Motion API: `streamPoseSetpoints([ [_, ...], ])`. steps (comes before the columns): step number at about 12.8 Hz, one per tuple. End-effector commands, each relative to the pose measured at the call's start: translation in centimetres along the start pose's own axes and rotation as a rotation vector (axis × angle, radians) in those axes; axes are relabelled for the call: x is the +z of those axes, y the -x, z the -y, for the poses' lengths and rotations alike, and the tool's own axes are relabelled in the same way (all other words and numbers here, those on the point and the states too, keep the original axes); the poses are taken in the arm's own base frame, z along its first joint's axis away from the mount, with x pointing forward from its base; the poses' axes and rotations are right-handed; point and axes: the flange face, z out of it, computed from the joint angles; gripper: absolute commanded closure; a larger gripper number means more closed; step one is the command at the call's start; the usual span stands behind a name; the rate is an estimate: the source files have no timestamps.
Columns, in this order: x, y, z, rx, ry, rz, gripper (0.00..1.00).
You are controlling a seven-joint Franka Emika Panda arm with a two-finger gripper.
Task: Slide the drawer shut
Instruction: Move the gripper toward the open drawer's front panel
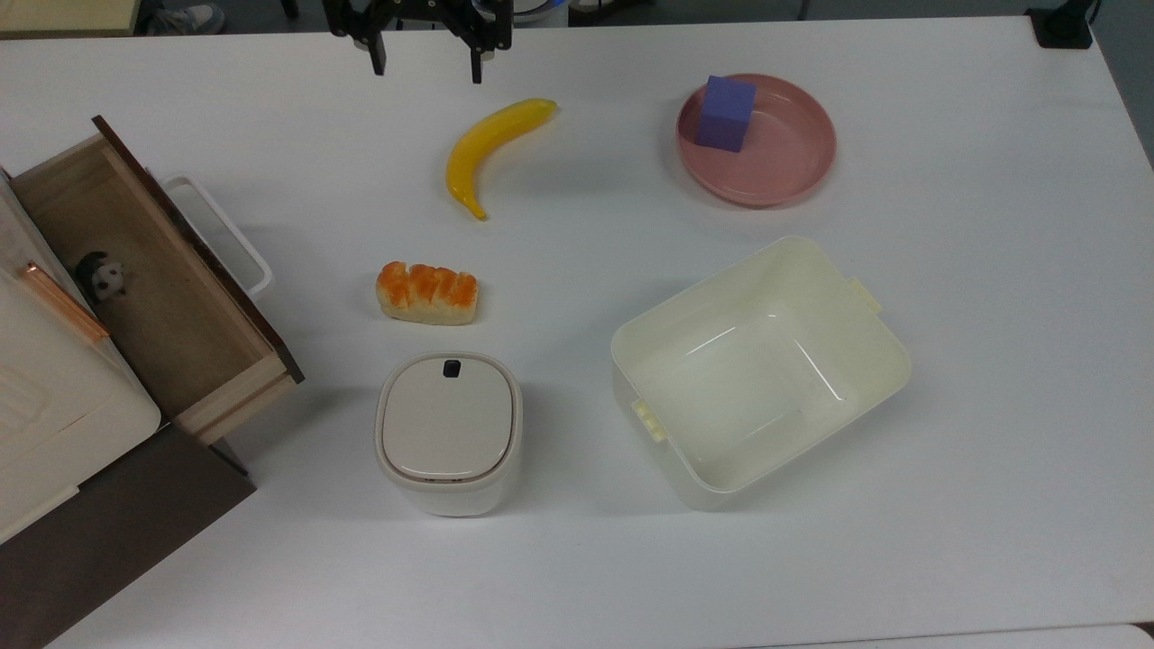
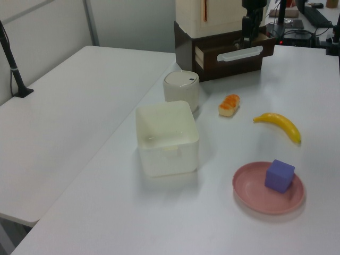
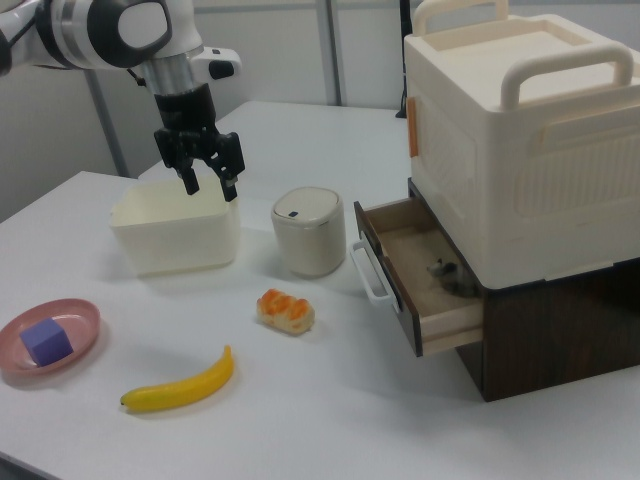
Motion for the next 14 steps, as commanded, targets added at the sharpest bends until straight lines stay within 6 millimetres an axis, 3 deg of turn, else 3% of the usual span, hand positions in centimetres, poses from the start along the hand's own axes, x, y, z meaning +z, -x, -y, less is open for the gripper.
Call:
streamPoseSetpoints([
  [1,0.9,0.4,0.7,-0.095,-0.014,0.034,0.79],
  [2,1.0,0.3,0.8,-0.098,-0.014,0.034,0.90],
  [4,1.2,0.1,0.8,-0.098,-0.015,0.036,0.99],
  [8,1.8,-0.3,0.0,-0.031,-0.019,0.040,1.00],
  [9,3.0,-0.9,-0.4,0.012,-0.014,0.060,1.00],
  [11,4.2,-1.5,-2.9,0.163,-0.009,0.055,1.00],
  [14,8.4,-2.9,-7.2,0.504,0.002,0.060,1.00],
])
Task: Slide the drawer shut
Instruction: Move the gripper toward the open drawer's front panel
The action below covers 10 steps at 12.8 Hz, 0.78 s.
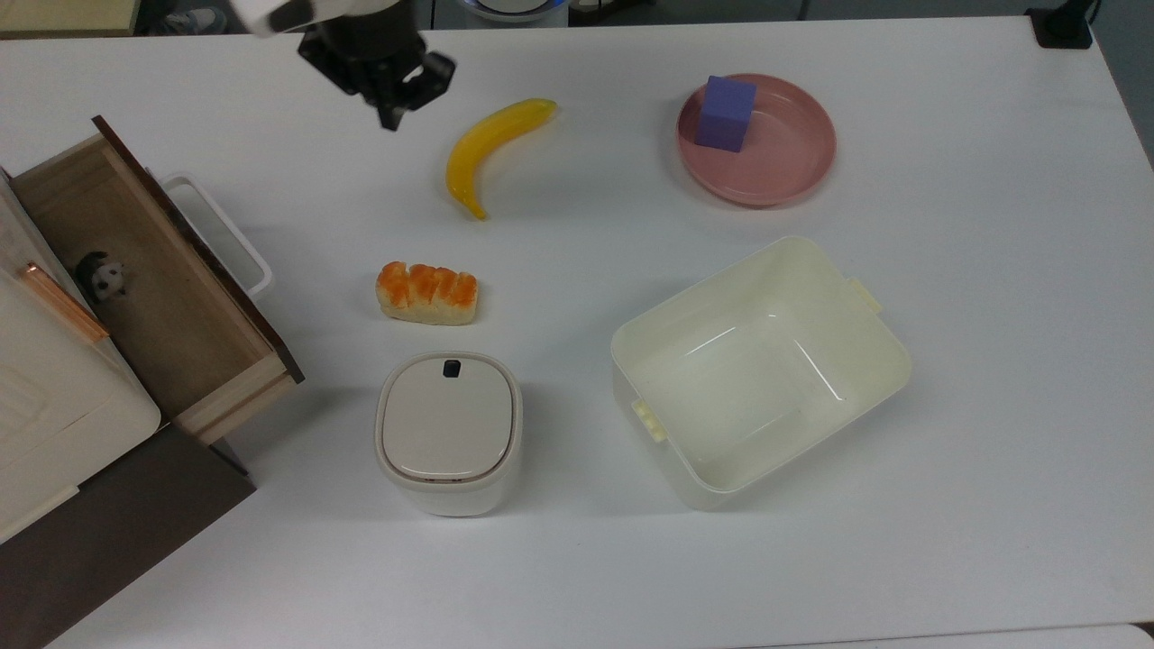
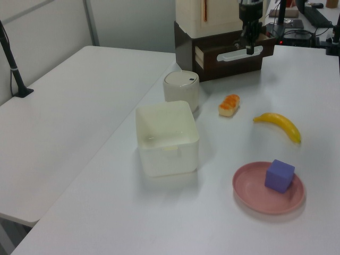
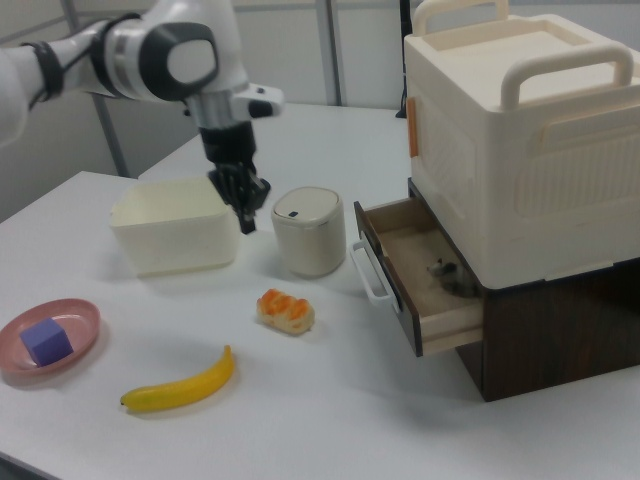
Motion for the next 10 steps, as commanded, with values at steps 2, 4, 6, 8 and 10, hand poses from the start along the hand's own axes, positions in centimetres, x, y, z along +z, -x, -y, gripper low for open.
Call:
streamPoseSetpoints([
  [2,6.6,-2.5,-2.5,0.336,-0.030,-0.037,1.00],
  [4,10.4,-3.0,-3.2,0.400,-0.026,-0.049,1.00],
  [6,12.8,-4.5,-5.3,0.558,-0.031,-0.071,1.00],
  [8,14.0,-5.7,-6.8,0.683,-0.046,-0.120,1.00],
  [10,13.9,-6.1,-9.0,0.737,-0.039,-0.152,1.00],
])
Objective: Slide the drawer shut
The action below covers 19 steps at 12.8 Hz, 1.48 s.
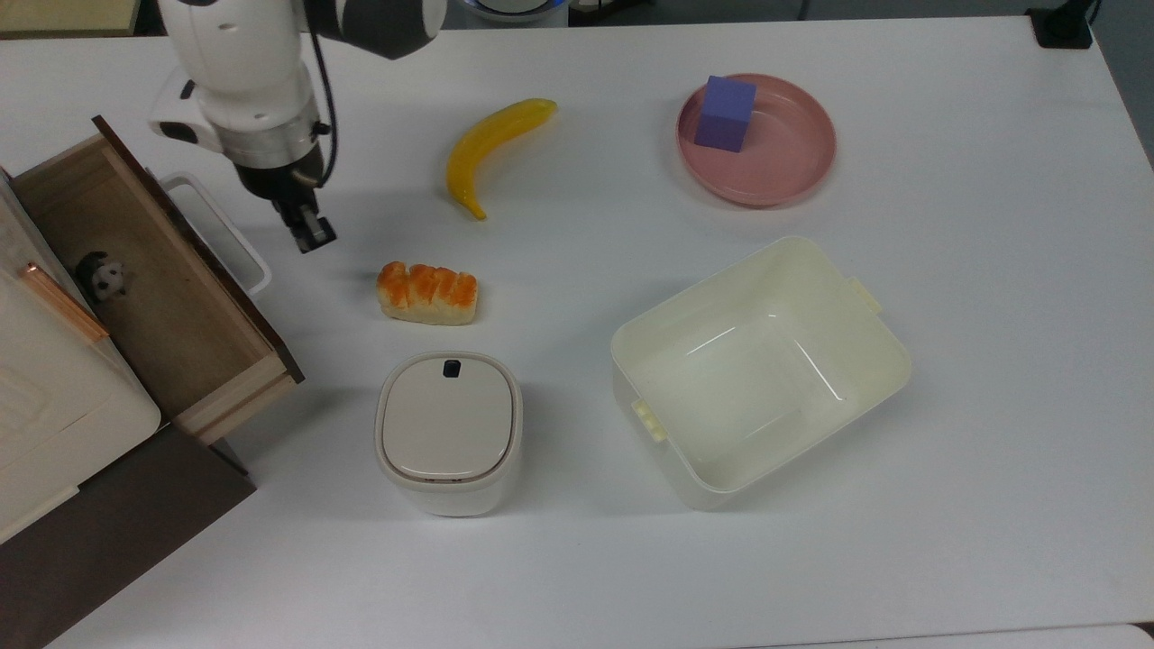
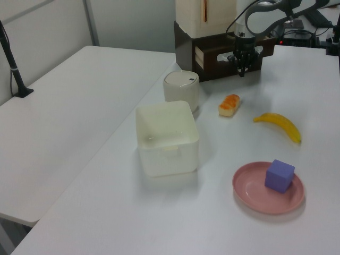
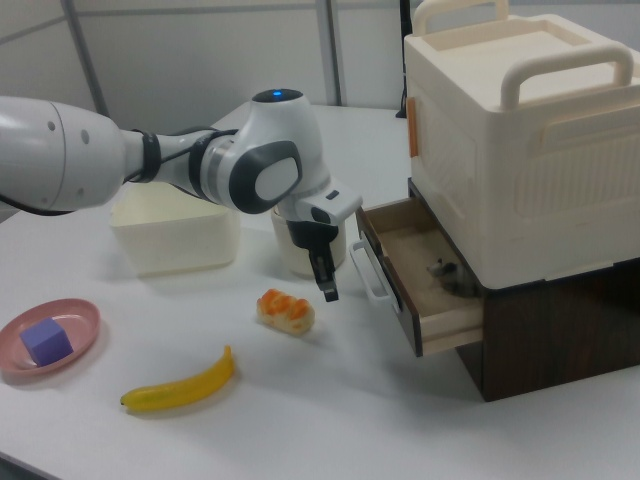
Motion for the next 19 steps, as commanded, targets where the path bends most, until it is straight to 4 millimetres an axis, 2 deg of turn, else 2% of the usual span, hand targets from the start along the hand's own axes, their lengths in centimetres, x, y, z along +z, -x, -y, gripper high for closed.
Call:
streamPoseSetpoints([
  [1,-0.2,-1.3,-1.5,0.076,-0.008,-0.040,1.00],
  [4,-1.0,-3.1,-2.4,0.077,0.010,-0.085,1.00],
  [6,-1.3,-3.5,-2.2,0.055,0.010,-0.125,1.00],
  [9,-0.4,-4.5,-2.2,-0.048,0.040,-0.165,1.00],
  [11,-0.4,-5.8,-2.3,-0.081,0.043,-0.178,1.00],
  [12,0.3,-6.2,-2.4,-0.102,0.052,-0.175,1.00],
  [14,-0.3,-8.1,-2.8,-0.143,0.038,-0.229,1.00],
  [16,-0.3,-9.1,-3.4,-0.167,0.042,-0.283,1.00],
  [17,0.8,-9.4,-3.7,-0.176,0.060,-0.283,1.00],
  [19,1.0,-10.1,-3.8,-0.187,0.074,-0.301,1.00],
])
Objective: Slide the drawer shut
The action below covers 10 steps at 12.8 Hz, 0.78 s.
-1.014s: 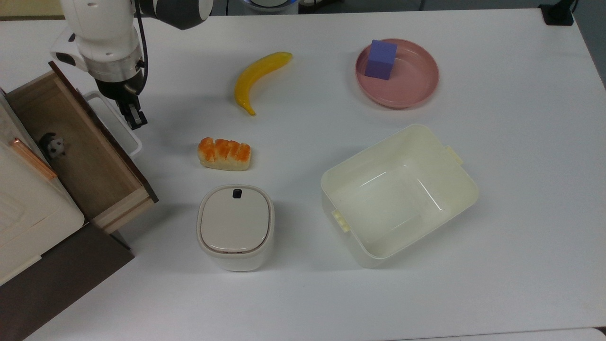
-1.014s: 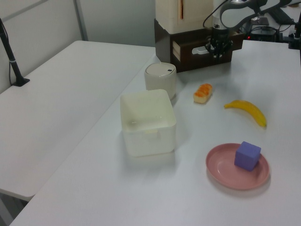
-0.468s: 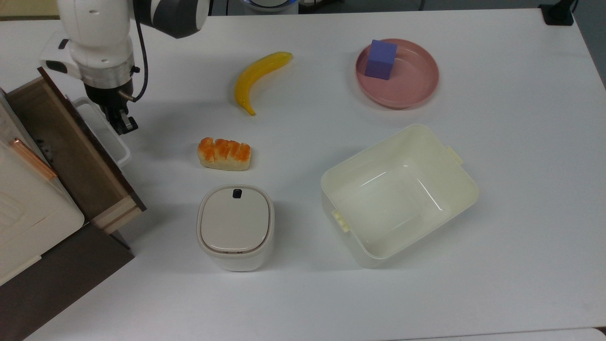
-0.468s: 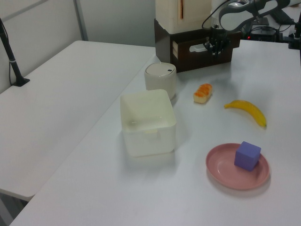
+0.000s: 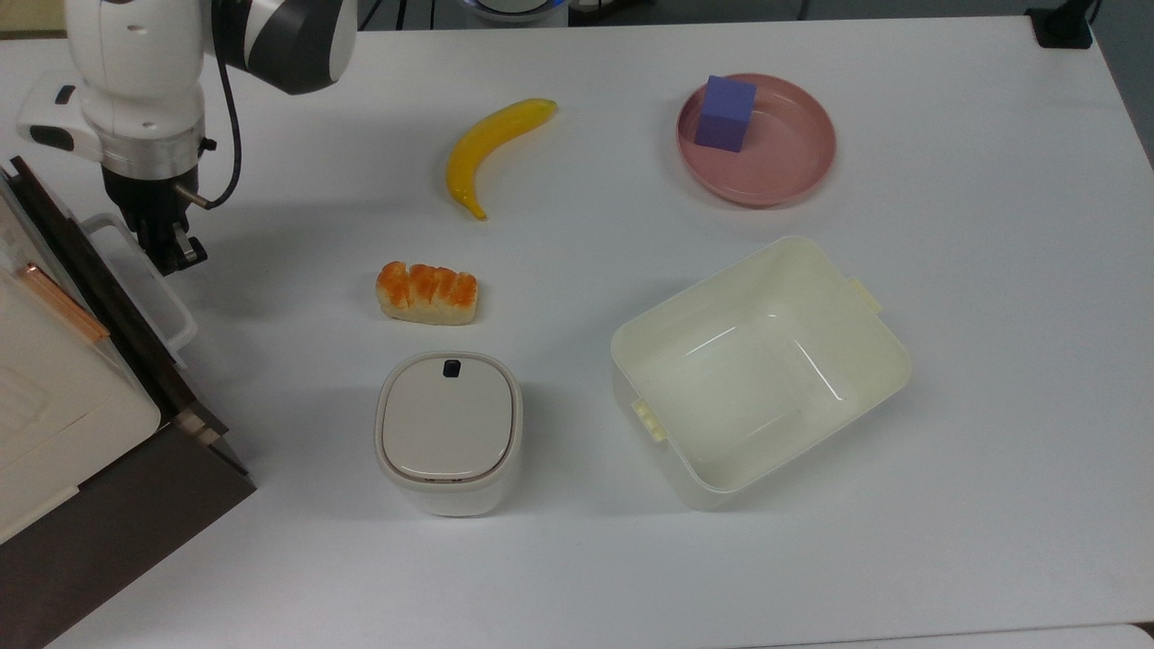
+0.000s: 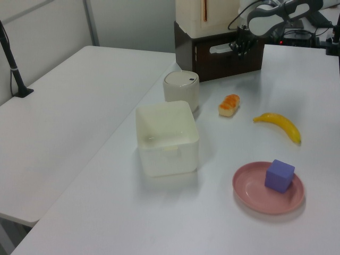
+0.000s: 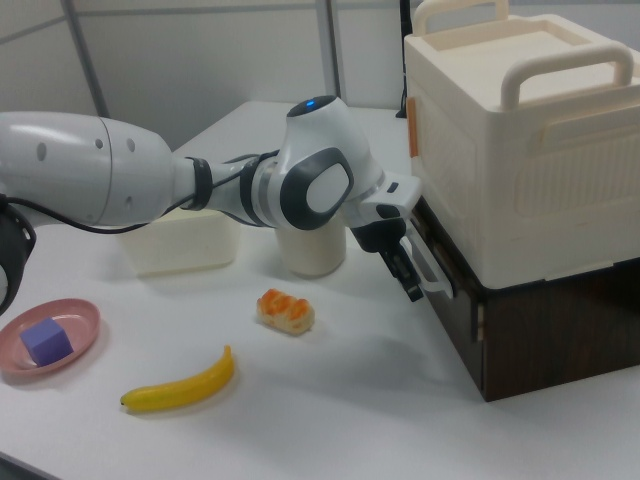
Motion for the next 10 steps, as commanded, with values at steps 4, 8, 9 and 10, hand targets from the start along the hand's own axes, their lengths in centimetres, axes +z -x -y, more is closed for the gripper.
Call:
streamPoseSetpoints([
  [4,1.5,-2.8,-0.3,-0.045,0.039,-0.070,1.00],
  [8,1.1,-3.0,-0.5,-0.070,0.026,-0.099,1.00],
  [9,1.0,-2.7,-0.2,-0.108,0.025,-0.093,1.00],
  [10,0.0,-2.2,0.1,-0.145,0.014,-0.088,1.00],
])
